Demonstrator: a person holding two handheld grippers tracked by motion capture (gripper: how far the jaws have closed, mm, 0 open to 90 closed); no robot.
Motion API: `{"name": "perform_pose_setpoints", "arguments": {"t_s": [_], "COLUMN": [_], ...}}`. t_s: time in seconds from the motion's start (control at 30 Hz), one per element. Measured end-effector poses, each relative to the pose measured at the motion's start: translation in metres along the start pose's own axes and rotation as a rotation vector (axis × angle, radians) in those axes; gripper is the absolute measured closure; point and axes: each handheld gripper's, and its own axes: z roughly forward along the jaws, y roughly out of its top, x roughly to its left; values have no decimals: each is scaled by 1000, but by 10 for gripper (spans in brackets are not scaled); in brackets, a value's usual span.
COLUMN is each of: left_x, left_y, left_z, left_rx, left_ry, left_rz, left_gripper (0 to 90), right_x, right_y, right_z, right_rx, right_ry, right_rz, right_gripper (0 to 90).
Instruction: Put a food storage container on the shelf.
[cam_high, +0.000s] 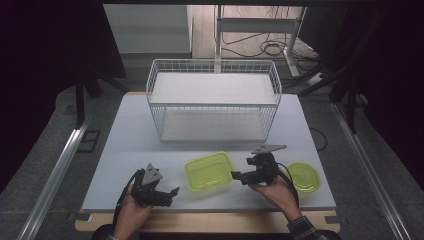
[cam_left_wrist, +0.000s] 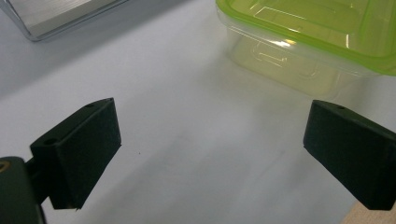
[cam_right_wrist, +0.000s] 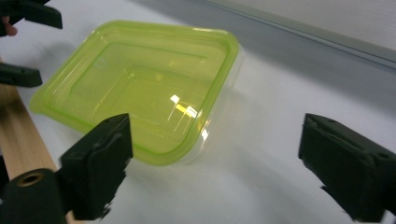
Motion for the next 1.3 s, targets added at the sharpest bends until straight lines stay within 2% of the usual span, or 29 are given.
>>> {"name": "perform_pose_setpoints", "arguments": {"t_s": [0.03, 0.1, 0.17, 0.2, 0.3, 0.47, 0.63, 0.67, 0.7, 0.77, 0.8, 0.87, 0.9, 0.93, 0.97, 1.1, 1.13, 1.17, 1.2, 1.3], "left_x": [0, 0, 0, 0, 0, -1, -2, -2, -2, -2, -2, -2, -2, -2, -2, -3, -3, -3, -3, -3], "left_y": [0, 0, 0, 0, 0, 0, 0, 0, 0, 0, 0, 0, 0, 0, 0, 0, 0, 0, 0, 0], "left_z": [0, 1, 1, 1, 1, 2, 2, 2, 3, 2, 3, 3, 3, 3, 3, 3, 3, 3, 3, 3], "left_rx": [5, 8, 6, 4, 4, 8, 13, 13, 13, 14, 14, 15, 15, 16, 16, 19, 19, 20, 18, 14], "left_ry": [0, 5, 5, 5, 6, 8, 12, 12, 10, 10, 10, 9, 9, 7, 7, 9, 9, 9, 9, 10], "left_rz": [1, 6, 5, 4, 9, 20, 27, 27, 28, 29, 33, 34, 35, 36, 36, 44, 44, 46, 45, 42], "left_gripper": [42, 42, 42, 43, 45, 45, 46, 46, 46, 46, 46, 46, 46, 46, 46, 43, 43, 42, 42, 41], "right_x": [0, -2, -2, -3, -6, -12, -22, -22, -26, -28, -31, -32, -34, -36, -36, -39, -39, -39, -38, -34], "right_y": [0, 5, 6, 9, 13, 16, 19, 19, 19, 19, 19, 18, 18, 17, 17, 17, 17, 18, 18, 21], "right_z": [0, 1, 2, 4, 8, 18, 26, 26, 29, 31, 34, 36, 37, 40, 40, 44, 44, 43, 42, 39], "right_rx": [0, 2, 5, 10, 17, 40, 55, 55, 59, 65, 76, 81, 85, 88, 88, 116, 116, 115, 111, 108], "right_ry": [0, 28, 35, 47, 76, 100, 142, 142, 162, 170, 184, 191, 207, 242, 242, 301, 301, 325, 329, 320], "right_rz": [0, 19, 16, 24, 58, 86, 149, 149, 179, 192, 219, 226, 240, 275, 275, 357, 357, 374, 375, 355], "right_gripper": [169, 261, 274, 333, 400, 481, 543, 543, 568, 576, 597, 605, 612, 640, 640, 757, 757, 784, 791, 795]}}
